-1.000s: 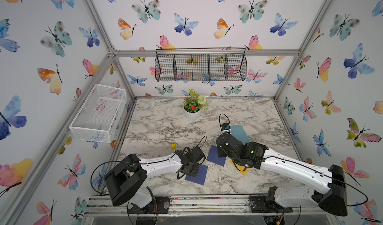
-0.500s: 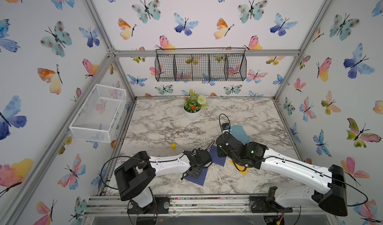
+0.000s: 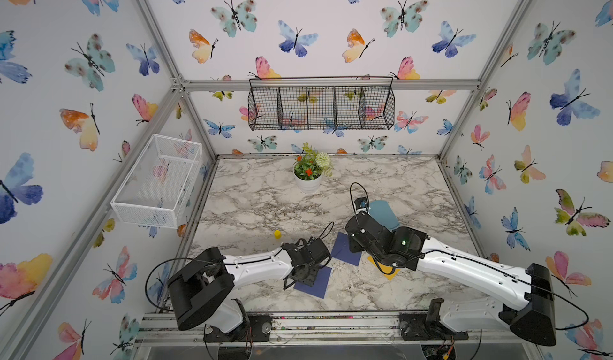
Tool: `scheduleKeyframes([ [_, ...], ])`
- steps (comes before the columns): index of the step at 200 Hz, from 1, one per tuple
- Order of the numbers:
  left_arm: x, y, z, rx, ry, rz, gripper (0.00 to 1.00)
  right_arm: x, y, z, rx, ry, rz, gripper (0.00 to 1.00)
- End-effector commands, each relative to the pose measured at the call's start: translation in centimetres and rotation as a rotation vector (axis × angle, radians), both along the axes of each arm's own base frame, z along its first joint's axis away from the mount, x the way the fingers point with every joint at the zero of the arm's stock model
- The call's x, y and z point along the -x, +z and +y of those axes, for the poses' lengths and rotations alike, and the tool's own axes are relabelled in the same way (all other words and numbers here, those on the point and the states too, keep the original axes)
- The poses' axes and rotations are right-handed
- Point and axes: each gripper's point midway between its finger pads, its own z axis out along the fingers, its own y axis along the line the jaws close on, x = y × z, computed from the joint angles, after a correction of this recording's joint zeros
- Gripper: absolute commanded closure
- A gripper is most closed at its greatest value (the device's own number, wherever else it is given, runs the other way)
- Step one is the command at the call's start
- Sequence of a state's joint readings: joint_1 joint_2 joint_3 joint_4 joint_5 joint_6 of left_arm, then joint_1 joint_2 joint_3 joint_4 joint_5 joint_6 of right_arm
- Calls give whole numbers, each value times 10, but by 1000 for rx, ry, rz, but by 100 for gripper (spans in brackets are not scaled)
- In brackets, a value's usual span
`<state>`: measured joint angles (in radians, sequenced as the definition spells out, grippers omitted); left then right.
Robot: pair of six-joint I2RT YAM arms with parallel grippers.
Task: Seal the envelope with a glue stick
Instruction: Seal the envelope at the center of the board.
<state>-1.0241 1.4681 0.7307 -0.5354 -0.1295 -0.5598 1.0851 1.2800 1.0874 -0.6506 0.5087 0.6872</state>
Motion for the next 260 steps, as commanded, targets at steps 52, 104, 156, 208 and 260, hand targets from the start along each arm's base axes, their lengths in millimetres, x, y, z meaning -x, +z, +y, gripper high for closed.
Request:
scheduleKeyframes([
  [52,9,8,4,47,25,29,92,-5,5,0,12,-10,-9,97],
  [104,12,7,6,54,34,42,92,-4,3,0,14,-10,-5,97],
  [156,20,-7,11,40,35,78,92,-5,4,0,16,-9,-5,97],
  [208,24,-14,14,29,36,93,89,-5,3,1,16,-7,-2,97],
  [260,28,-22,17,-2,27,111,86,-5,4,2,15,-3,-2,97],
])
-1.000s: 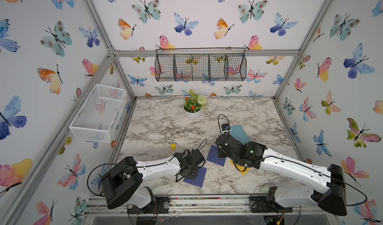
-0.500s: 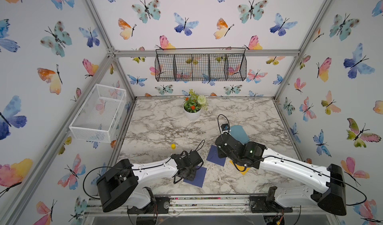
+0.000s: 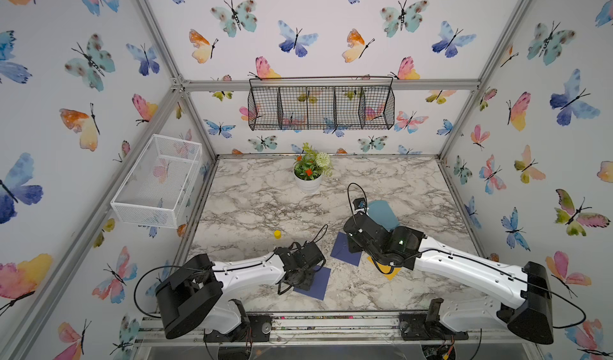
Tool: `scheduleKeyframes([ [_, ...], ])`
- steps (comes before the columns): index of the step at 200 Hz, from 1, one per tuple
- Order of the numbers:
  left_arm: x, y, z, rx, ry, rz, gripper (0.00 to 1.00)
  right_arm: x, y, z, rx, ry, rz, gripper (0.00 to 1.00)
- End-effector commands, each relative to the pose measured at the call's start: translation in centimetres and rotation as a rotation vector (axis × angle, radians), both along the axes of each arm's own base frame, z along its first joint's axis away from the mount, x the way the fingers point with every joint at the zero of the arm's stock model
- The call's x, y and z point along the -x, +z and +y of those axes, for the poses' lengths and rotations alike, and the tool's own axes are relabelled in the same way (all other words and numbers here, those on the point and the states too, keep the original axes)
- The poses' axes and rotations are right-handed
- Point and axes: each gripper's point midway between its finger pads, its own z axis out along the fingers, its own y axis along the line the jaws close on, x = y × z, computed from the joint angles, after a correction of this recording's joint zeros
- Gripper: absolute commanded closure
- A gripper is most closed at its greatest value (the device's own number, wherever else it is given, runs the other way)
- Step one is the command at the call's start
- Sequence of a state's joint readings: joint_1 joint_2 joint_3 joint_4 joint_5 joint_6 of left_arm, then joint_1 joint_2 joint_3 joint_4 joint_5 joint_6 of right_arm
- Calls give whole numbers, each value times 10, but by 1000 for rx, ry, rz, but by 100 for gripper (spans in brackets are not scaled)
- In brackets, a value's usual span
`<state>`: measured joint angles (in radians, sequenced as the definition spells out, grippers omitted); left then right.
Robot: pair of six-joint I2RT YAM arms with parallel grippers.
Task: Seal the envelope with a glue stick
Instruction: Seal the envelope at the center of the board.
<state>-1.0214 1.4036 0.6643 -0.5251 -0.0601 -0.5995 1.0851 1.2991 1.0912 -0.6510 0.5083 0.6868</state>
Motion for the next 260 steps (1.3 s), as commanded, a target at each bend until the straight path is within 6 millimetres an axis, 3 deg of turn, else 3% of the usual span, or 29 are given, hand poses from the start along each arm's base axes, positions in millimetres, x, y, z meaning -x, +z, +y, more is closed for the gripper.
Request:
scheduleKeyframes([
  [1,10,-19,10,-52,-2,53,86,-4,8,0,2,-4,-10,97],
  [52,17,-33,18,-135,-13,75,90,-3,8,-1,1,-4,-10,97],
  [202,33,-59,24,-304,-80,121,82,-2,9,-8,8,-9,-24,97],
  [231,28,-52,16,-303,-95,101,82,-3,11,-12,1,-21,-30,97],
  [260,12,-26,2,-278,-106,36,80,-5,19,-15,-5,-33,-48,97],
])
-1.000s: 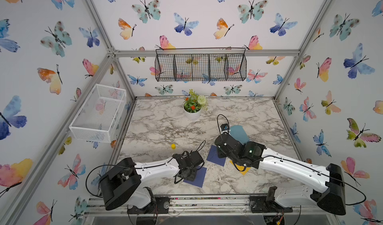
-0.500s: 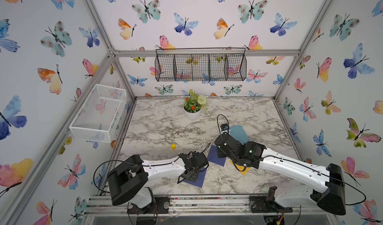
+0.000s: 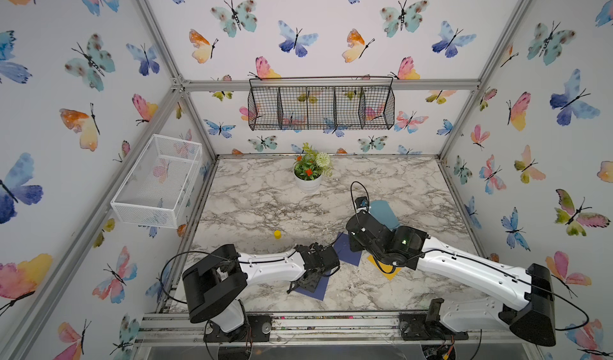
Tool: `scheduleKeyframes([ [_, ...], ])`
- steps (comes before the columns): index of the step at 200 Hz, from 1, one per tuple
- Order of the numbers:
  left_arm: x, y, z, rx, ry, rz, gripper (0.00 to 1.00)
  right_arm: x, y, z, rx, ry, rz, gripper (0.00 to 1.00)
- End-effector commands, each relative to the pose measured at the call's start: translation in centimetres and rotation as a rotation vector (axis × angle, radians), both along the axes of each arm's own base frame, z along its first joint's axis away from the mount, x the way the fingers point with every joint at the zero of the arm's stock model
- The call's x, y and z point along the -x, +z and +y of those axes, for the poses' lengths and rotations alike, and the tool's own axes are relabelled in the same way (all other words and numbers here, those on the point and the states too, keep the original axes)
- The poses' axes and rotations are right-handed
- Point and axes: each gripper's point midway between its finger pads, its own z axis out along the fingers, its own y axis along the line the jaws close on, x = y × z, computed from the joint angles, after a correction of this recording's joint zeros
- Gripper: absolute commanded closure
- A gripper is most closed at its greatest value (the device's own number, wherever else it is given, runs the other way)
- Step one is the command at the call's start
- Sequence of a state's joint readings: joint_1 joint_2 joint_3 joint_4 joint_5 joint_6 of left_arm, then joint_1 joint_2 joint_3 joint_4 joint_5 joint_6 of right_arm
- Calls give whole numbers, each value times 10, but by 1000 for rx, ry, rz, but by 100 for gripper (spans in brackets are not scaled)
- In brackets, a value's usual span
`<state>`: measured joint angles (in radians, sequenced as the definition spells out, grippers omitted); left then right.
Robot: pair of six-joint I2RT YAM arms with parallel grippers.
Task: Seal the envelope with a glue stick
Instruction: Seal the envelope at the center of the board.
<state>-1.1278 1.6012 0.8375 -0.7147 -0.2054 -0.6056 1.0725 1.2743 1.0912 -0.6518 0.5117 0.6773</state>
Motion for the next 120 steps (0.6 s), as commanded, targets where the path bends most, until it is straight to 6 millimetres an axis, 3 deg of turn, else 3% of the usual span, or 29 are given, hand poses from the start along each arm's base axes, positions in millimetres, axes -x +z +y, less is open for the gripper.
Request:
scheduleKeyframes([
  [1,9,-20,2,-24,-16,60,80,-3,12,-10,8,-25,-32,97],
  [59,-35,55,-18,207,20,-84,78,-11,48,-8,-38,-43,-102,97],
  [104,-80,131,-25,580,76,-206,78,-21,84,4,-154,-21,-147,97],
  [120,-93,169,-29,724,59,-299,77,-28,105,10,-254,0,-172,97],
])
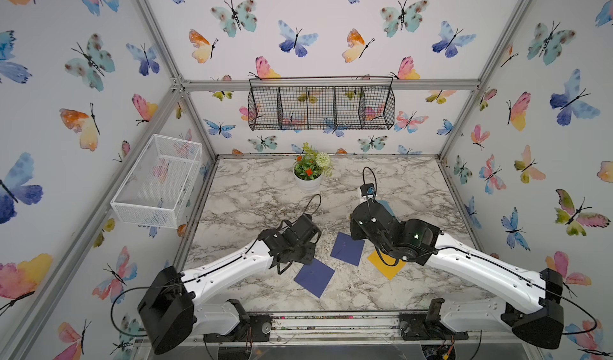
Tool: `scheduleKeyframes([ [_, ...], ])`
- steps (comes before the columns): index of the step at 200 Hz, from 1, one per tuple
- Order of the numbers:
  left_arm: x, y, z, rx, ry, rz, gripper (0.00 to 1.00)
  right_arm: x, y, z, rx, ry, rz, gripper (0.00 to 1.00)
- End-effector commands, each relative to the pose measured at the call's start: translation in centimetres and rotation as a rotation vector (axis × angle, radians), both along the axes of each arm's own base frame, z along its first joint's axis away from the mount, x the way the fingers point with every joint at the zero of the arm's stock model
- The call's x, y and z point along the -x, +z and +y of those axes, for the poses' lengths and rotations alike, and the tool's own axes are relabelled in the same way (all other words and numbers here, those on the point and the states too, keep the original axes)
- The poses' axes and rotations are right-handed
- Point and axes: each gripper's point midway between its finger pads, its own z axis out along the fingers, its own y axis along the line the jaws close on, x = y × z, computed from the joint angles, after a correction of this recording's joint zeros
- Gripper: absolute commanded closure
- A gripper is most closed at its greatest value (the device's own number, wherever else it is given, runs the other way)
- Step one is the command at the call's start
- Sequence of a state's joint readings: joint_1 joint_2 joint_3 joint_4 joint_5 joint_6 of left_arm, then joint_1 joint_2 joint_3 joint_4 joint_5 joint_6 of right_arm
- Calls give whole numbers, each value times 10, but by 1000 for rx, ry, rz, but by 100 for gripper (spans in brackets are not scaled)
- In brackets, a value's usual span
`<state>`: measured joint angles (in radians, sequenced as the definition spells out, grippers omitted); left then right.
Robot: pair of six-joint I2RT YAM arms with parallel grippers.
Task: Seal the envelope with a glue stick
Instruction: Seal the envelope at the center of the board, then screw the glue stick.
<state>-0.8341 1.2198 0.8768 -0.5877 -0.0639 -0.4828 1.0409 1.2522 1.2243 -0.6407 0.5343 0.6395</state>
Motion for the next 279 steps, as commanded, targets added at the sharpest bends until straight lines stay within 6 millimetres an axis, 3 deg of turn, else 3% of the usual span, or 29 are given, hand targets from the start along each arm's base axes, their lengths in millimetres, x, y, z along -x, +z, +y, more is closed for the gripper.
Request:
scheduleKeyframes([
  [1,-15,53,-17,221,-64,-129,77,-11,43,6,-151,29,-71,97],
  [29,-34,140,-23,438,-85,-402,70,-22,101,24,-409,128,-171,97],
  [49,-33,204,-29,586,-129,-569,66,-18,159,38,-557,214,-270,97],
  [92,3,322,-34,936,-292,-860,58,22,263,46,-889,454,-489,97],
  [126,34,390,-26,1118,-409,-1041,57,59,309,38,-1092,628,-601,97],
  [176,57,438,-14,1314,-485,-1243,55,91,335,35,-1277,808,-610,97],
  [220,69,459,-24,1395,-610,-1328,54,105,345,45,-1370,942,-547,97],
  [279,86,482,-28,1424,-712,-1439,54,109,343,55,-1438,1024,-467,97],
])
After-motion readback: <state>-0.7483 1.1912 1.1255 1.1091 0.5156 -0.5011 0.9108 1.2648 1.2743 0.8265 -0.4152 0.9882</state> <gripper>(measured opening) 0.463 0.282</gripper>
